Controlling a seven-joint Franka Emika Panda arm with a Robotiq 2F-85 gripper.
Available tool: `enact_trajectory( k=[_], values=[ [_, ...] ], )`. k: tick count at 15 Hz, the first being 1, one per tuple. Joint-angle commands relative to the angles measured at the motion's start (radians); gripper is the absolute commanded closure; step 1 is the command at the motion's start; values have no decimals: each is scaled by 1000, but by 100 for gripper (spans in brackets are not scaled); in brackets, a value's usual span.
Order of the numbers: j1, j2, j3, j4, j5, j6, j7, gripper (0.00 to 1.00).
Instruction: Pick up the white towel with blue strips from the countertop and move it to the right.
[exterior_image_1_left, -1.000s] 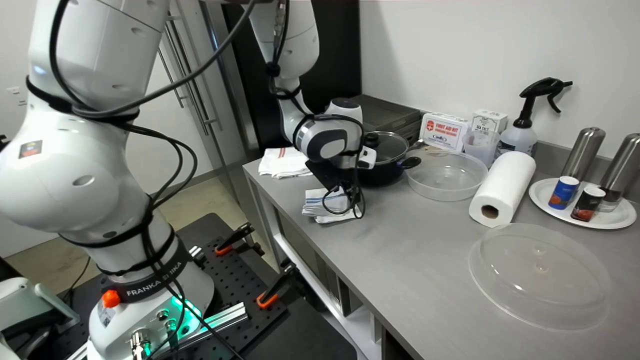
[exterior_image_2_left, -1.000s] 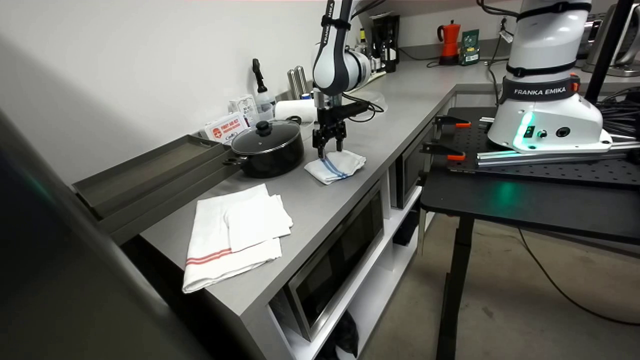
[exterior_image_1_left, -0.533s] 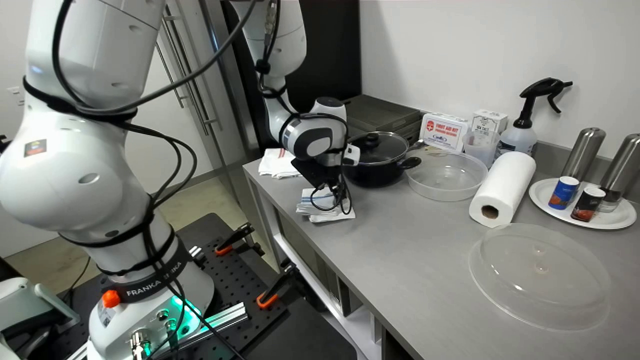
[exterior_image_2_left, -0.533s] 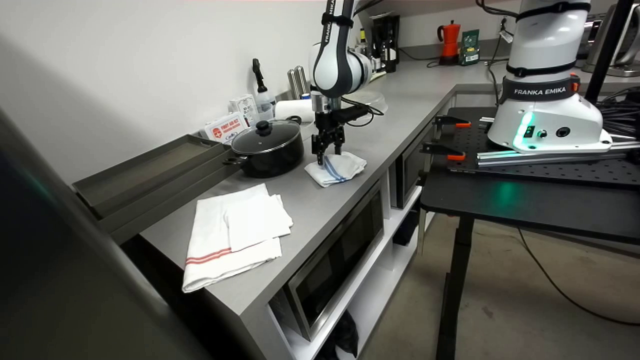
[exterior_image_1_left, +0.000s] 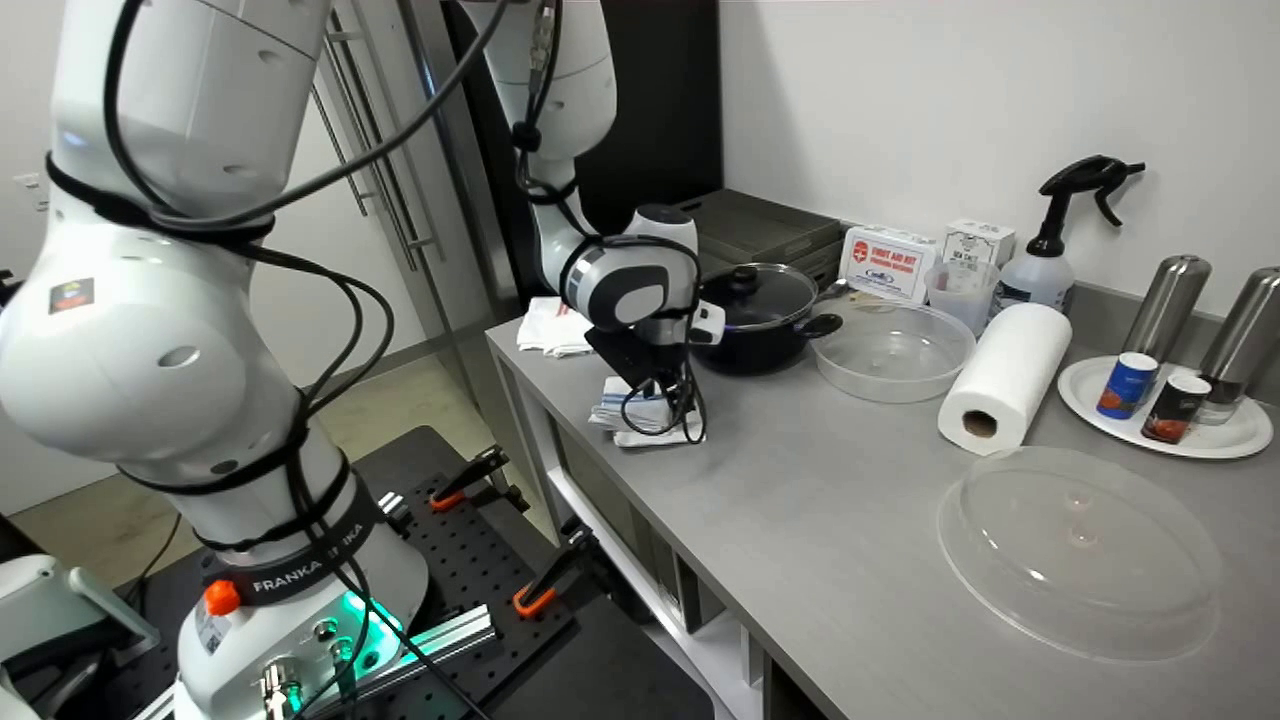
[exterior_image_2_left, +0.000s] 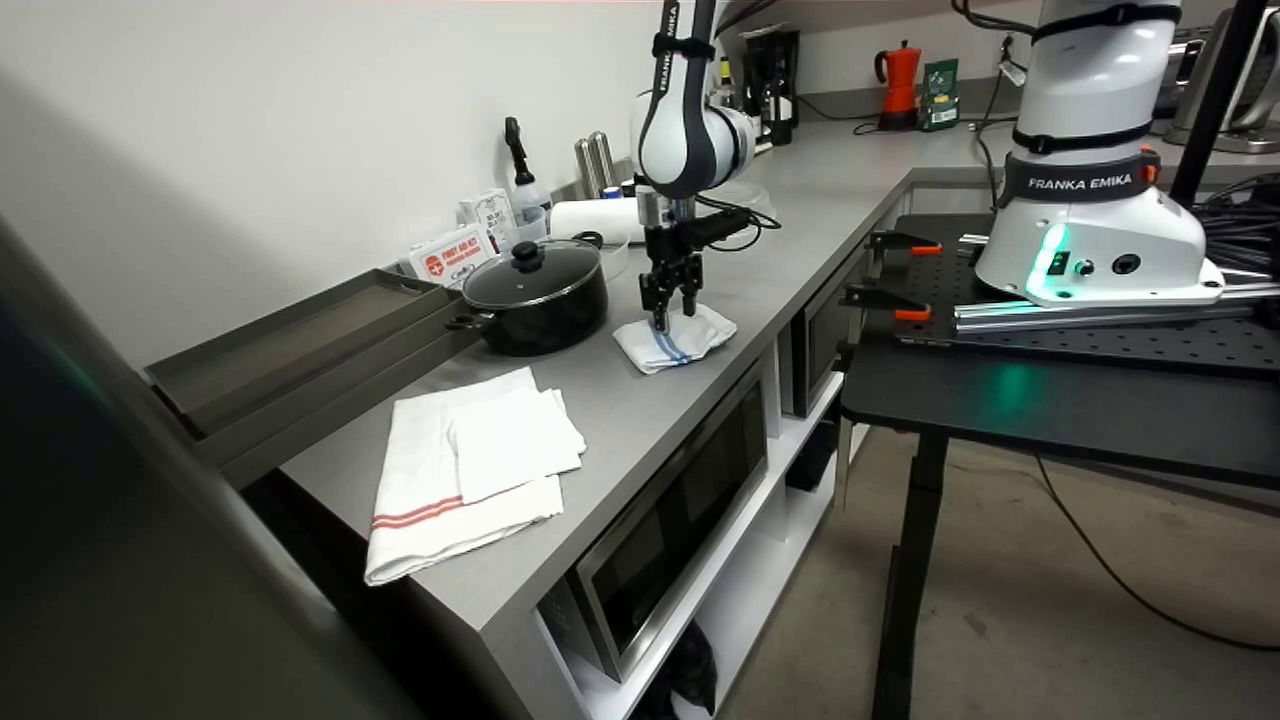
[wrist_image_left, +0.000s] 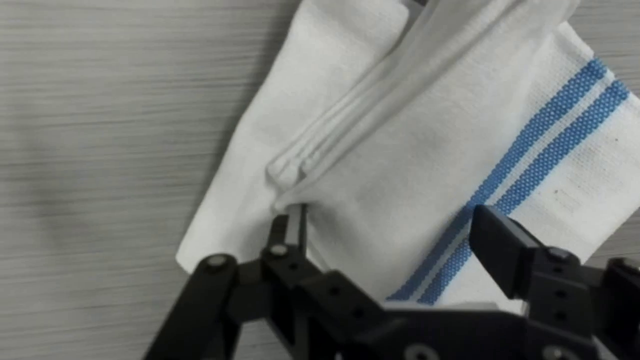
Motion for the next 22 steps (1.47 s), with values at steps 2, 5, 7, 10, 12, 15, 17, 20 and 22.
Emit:
enact_trajectory(
  k=[2, 5, 7, 10, 12, 15, 17, 20, 22],
  values=[
    [18, -16, -21, -27, 6, 32, -9, 57],
    [13, -18, -26, -26, 8, 37, -7, 81],
    [2, -27, -31, -26, 12, 40, -7, 95],
    [-42, -58, -20, -38, 26, 59, -17, 99],
    [-81, -80, -10, -46, 35, 81, -21, 98],
    [-146, -108, 5, -50, 50, 98, -23, 97],
    [-191, -121, 17, -48, 65, 97, -26, 97],
    [-260, -133, 39, -43, 99, 93, -33, 97],
    [-310, -137, 58, -41, 129, 89, -41, 97]
  ],
)
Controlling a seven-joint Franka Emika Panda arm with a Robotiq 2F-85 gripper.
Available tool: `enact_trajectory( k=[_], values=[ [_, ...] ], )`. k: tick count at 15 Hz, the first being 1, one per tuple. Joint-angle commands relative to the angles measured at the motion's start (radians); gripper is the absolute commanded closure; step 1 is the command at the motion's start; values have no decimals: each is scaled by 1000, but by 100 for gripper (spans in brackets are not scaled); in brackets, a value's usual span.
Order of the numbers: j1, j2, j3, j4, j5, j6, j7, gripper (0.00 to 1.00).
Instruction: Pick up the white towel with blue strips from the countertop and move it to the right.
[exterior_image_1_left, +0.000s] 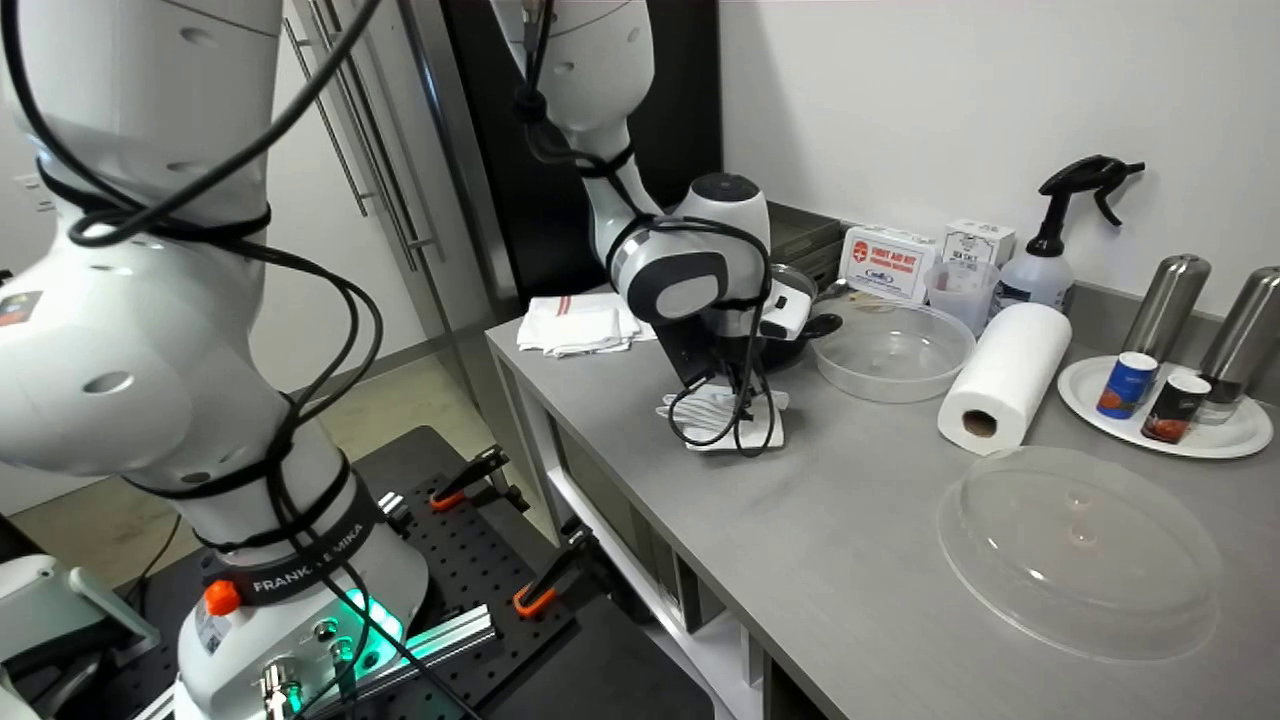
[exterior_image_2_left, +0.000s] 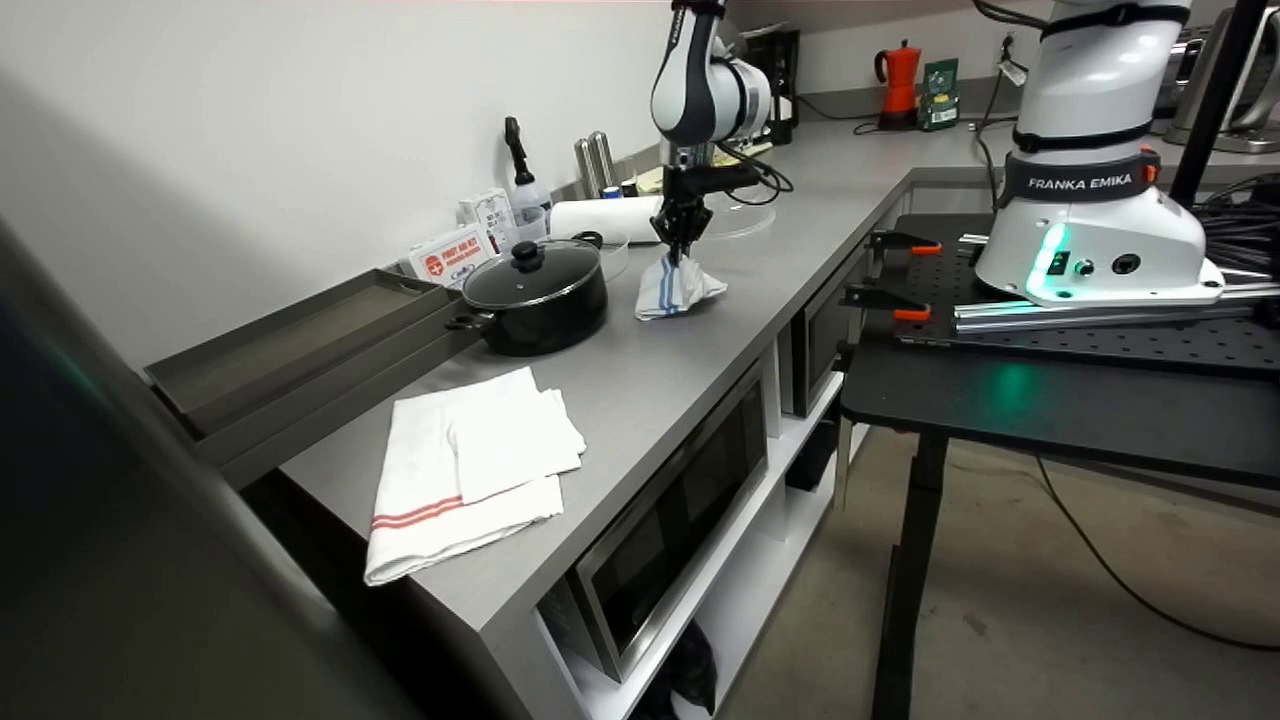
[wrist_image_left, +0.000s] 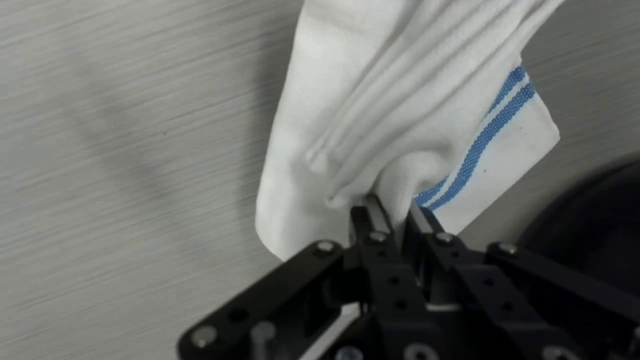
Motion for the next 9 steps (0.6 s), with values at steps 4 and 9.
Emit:
enact_trajectory(
  k=[4, 9],
  values=[
    [-183, -21, 90, -14, 126, 2, -61, 97],
    [-329, -6, 140, -14, 170, 2, -82, 97]
  ],
)
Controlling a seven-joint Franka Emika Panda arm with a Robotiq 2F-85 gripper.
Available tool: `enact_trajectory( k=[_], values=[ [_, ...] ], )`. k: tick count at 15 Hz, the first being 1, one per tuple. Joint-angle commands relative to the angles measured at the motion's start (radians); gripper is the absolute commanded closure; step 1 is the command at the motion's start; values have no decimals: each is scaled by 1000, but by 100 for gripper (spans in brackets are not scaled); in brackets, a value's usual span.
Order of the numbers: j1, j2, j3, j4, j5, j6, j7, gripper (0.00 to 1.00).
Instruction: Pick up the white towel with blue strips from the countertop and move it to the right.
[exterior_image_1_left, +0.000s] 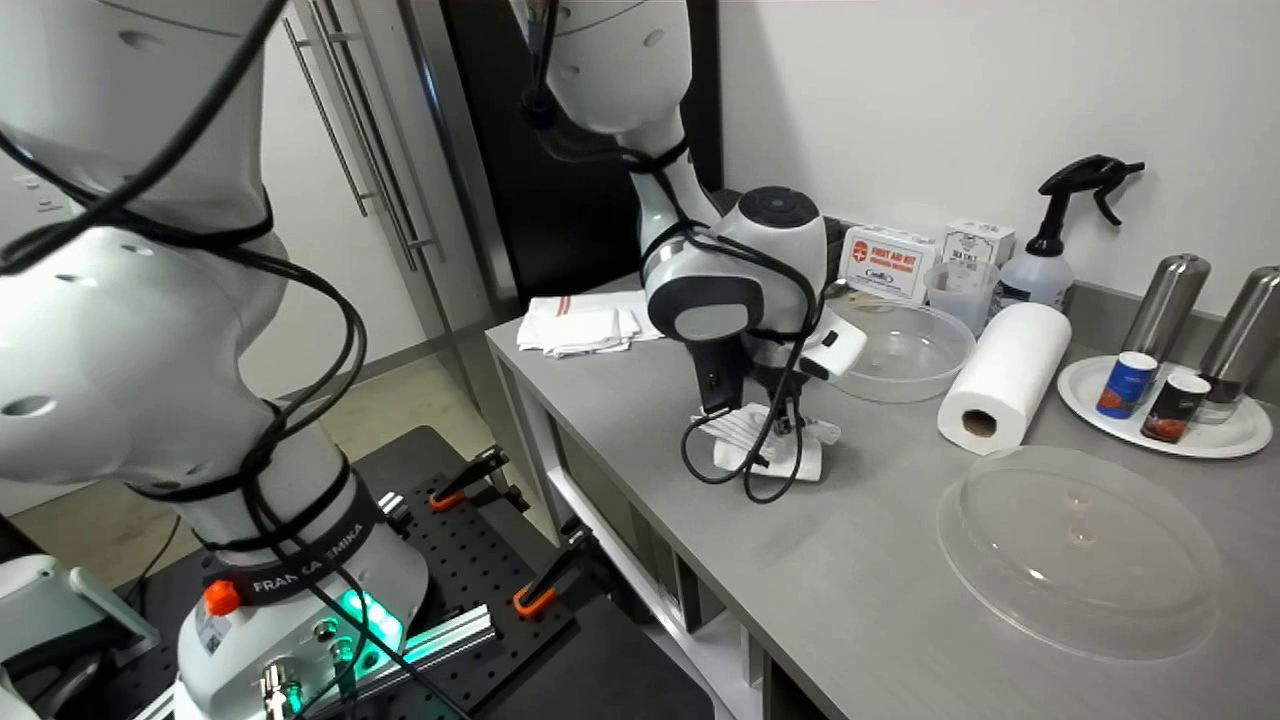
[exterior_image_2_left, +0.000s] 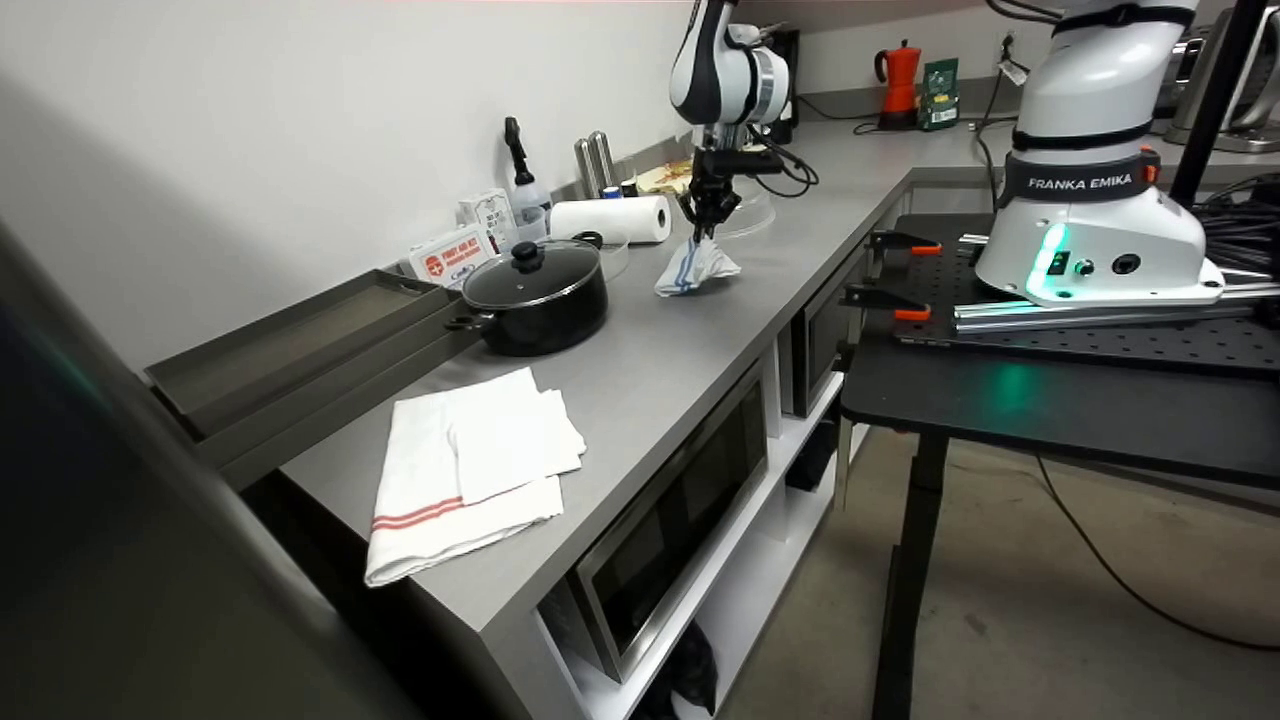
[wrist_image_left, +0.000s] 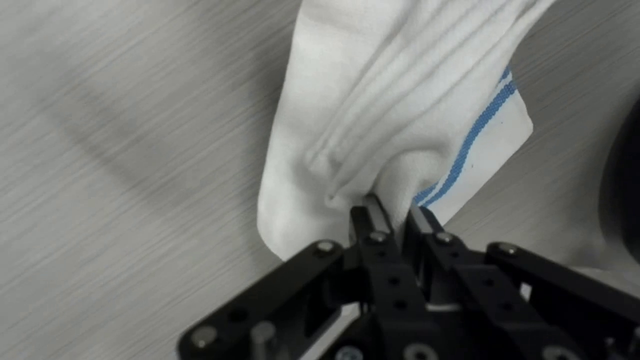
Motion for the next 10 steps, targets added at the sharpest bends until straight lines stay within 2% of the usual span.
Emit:
enact_trajectory(
  k=[1, 6, 10],
  values=[
    [-109, 1, 54, -16, 34, 4, -28, 97],
    [-205, 17, 69, -24, 66, 0, -39, 97],
    [-251, 22, 65, -30, 71, 1, -24, 97]
  ],
)
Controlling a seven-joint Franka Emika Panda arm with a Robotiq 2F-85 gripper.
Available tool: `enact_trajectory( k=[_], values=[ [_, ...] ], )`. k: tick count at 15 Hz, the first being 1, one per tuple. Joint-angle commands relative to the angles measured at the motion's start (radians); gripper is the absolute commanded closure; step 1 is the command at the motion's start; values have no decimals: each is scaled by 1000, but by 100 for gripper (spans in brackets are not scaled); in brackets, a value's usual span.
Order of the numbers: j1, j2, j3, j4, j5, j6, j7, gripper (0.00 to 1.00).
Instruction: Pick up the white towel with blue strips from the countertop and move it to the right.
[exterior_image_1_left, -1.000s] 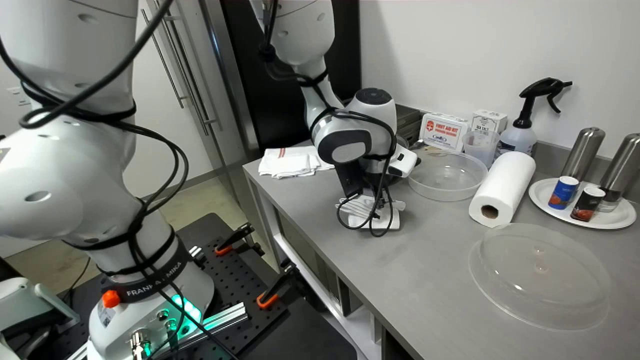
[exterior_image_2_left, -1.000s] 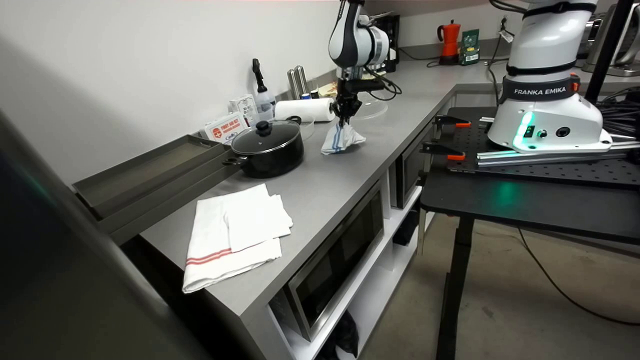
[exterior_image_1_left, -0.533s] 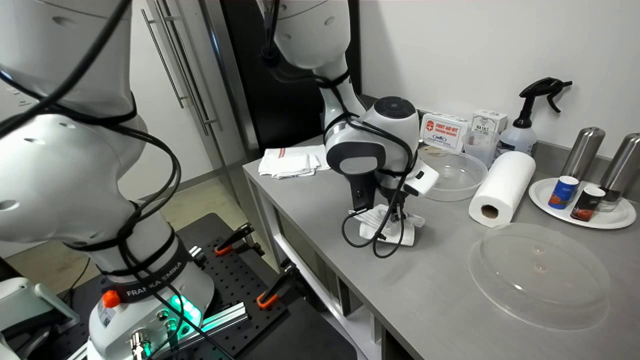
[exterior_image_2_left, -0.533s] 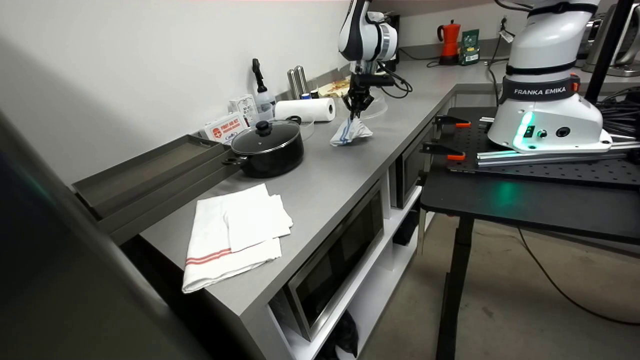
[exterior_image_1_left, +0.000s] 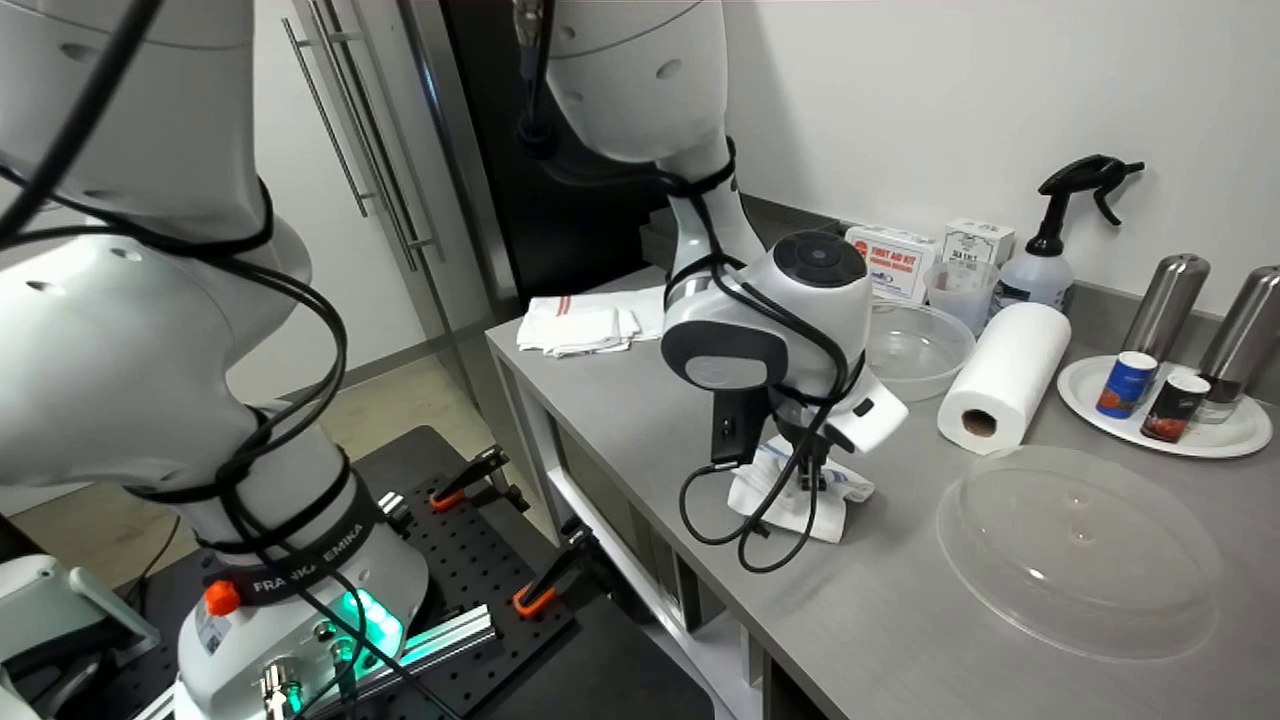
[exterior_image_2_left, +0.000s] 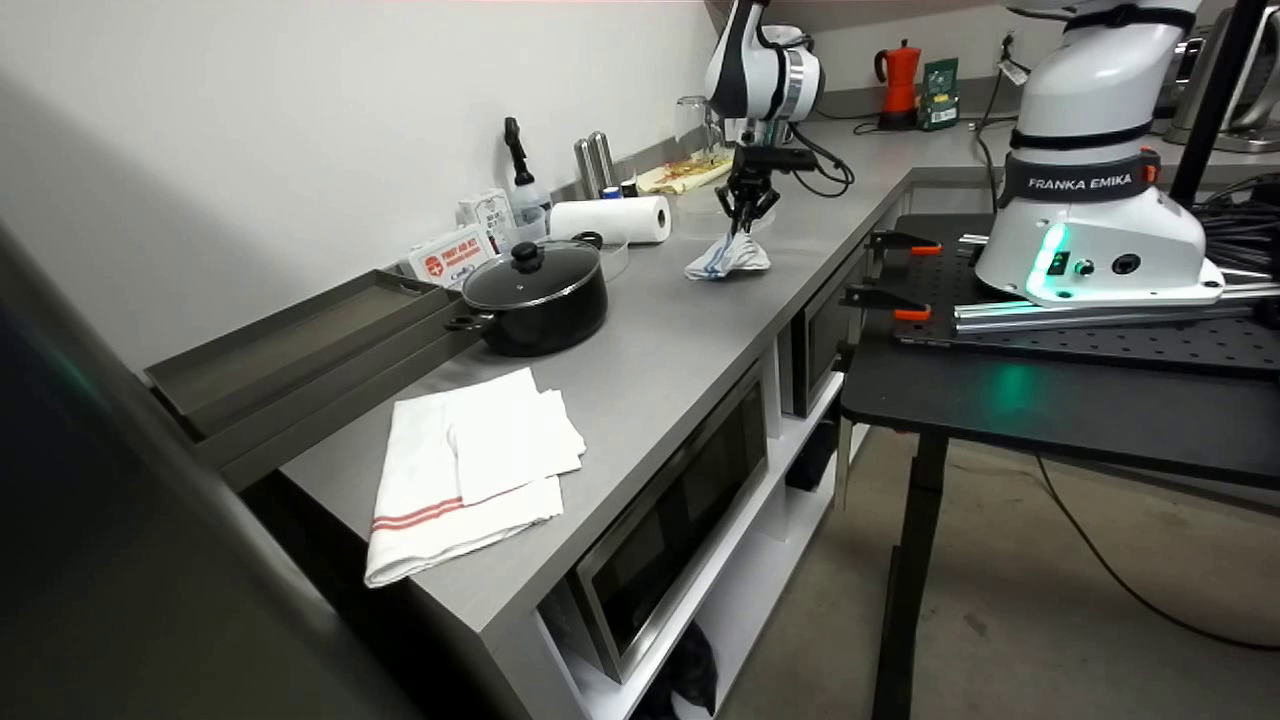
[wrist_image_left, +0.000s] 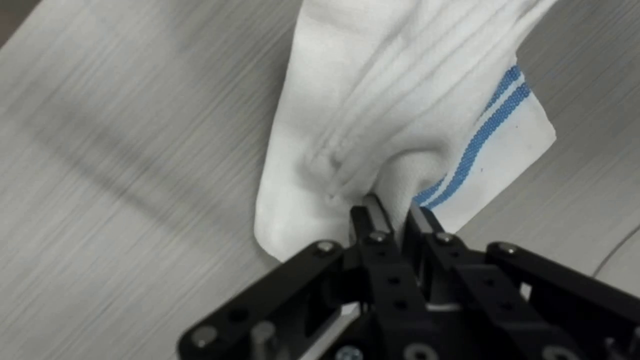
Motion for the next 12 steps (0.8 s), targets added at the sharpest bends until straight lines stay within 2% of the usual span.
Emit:
enact_trajectory(
  k=[1, 8, 12],
  values=[
    [-40, -3, 17, -11, 35, 1, -5, 97],
    [-39, -2, 6, -17, 67, 6, 39, 97],
    [-9, -6, -18, -22, 90, 20, 90, 97]
  ],
)
